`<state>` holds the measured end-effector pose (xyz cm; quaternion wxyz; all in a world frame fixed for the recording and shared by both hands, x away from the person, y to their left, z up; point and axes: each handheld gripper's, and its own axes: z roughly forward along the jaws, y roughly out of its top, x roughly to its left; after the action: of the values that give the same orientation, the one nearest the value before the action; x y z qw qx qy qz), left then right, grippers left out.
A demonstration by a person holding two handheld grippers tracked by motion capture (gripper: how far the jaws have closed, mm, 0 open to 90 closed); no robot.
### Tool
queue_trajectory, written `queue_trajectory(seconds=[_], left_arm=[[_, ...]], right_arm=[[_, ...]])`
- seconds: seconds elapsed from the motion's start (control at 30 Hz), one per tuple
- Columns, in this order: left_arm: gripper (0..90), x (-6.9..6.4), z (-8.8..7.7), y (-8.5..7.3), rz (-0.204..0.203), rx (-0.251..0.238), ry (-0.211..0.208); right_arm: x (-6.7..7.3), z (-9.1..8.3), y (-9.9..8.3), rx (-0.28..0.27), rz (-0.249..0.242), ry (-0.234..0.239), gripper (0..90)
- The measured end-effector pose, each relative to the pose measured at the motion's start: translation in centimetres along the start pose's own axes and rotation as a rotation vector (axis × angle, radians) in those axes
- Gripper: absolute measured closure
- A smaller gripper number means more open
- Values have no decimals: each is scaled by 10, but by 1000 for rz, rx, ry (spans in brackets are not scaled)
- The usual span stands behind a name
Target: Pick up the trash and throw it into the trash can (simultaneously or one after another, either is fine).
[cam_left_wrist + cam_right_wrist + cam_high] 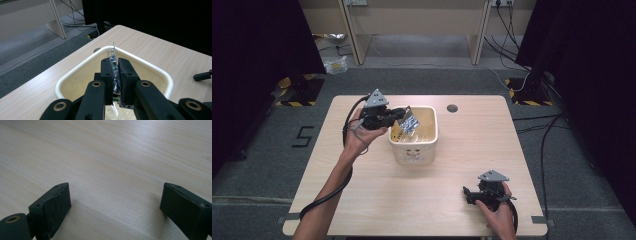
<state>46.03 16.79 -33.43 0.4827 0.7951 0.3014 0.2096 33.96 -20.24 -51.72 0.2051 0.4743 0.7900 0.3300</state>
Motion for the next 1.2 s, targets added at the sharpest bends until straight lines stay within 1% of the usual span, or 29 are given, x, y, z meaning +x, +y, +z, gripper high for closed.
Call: queue_trajectory(seconds=[0.37, 0.47, 0.5, 0.6, 1.0, 1.07, 1.2], left_arm=[[821, -1, 20, -4, -8, 39, -9], [820, -2, 24, -6, -7, 48, -10], [820, -3, 28, -7, 1, 61, -9], [819, -3, 32, -10, -2, 72, -13], [808, -1, 41, -16, -9, 103, -21], [794, -1, 42, -16, -11, 105, -26], [707, -1, 43, -16, -20, 101, -31]], right_arm=[[0, 0, 0, 0, -1, -1, 97], [0, 0, 0, 0, -1, -1, 97], [0, 0, 0, 0, -2, -1, 97], [0, 0, 0, 0, -2, -1, 97], [0, 0, 0, 0, -3, -2, 97], [0, 0, 0, 0, -3, -2, 97], [0, 0, 0, 0, -3, -1, 97]])
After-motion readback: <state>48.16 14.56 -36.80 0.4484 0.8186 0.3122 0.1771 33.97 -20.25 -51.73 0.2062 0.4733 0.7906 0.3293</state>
